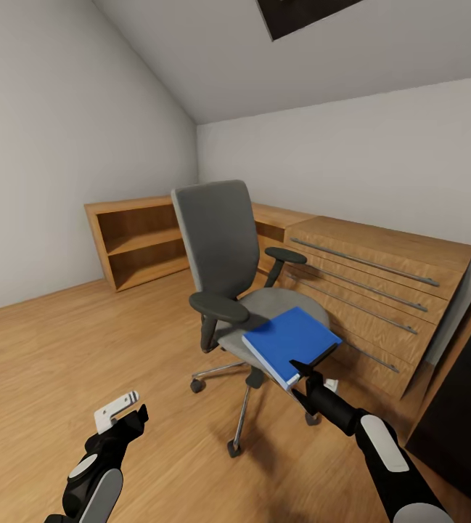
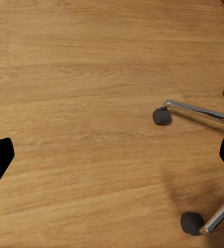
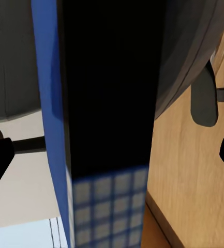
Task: In the bedroom, organize the workspace by keeping the computer under the desk, ensuring the monitor is on the desk, placing the keyboard on the desk next to the monitor, placing the mouse on the desk next to the keyboard, moving the folder from the swivel chair onto the desk next to the mouse, stacking the notebook on top of the folder with the pen on top of the notebook, and positioning the swivel chair next to the desk.
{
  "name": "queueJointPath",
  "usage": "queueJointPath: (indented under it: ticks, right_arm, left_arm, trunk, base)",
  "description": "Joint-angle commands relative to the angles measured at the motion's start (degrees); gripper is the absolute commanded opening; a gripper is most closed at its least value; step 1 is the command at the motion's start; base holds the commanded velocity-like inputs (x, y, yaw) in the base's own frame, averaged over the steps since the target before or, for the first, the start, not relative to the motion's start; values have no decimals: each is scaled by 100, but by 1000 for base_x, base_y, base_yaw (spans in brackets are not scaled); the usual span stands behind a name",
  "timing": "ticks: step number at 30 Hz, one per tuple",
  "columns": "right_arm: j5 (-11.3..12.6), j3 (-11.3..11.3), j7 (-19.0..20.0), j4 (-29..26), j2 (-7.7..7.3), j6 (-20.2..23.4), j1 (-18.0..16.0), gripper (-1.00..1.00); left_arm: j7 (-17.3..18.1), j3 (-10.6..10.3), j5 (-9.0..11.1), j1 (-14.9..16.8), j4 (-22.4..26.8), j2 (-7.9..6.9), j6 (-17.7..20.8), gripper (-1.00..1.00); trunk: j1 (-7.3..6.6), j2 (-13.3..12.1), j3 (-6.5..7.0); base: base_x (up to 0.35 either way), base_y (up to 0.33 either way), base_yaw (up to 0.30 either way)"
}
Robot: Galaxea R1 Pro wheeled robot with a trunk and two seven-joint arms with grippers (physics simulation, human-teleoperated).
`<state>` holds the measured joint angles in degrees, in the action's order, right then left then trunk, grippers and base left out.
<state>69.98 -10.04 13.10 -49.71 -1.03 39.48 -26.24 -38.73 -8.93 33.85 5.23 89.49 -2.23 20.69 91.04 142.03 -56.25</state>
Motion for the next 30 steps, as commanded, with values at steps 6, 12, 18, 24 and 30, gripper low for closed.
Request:
queueJointPath:
  ticks: [6,12,18,24,30]
  right_arm:
    - [-18,-15,18,3,6,35,-4,100]
    - [-19,-11,18,1,7,41,-4,-100]
    - [-19,-10,-24,-3,7,50,-4,-100]
    - [-19,-15,-42,-3,7,51,-4,-100]
    - [-19,-15,-44,-6,7,51,-4,-100]
  left_arm:
    - [-47,-12,34,4,9,-6,14,100]
    - [-44,-12,34,4,7,-6,14,100]
    - [-46,-12,34,4,10,-6,14,100]
    - [-47,-12,27,4,12,-6,14,100]
    - [-47,-12,25,4,13,-6,14,100]
  trunk:
    - [-1,2,-6]
    - [-1,2,-6]
    - [-1,2,-6]
    - [-1,2,-6]
    - [-89,-158,66]
  base:
    - [0,0,0]
    - [0,0,0]
    - [0,0,0]
    - [0,0,0]
    - [0,0,0]
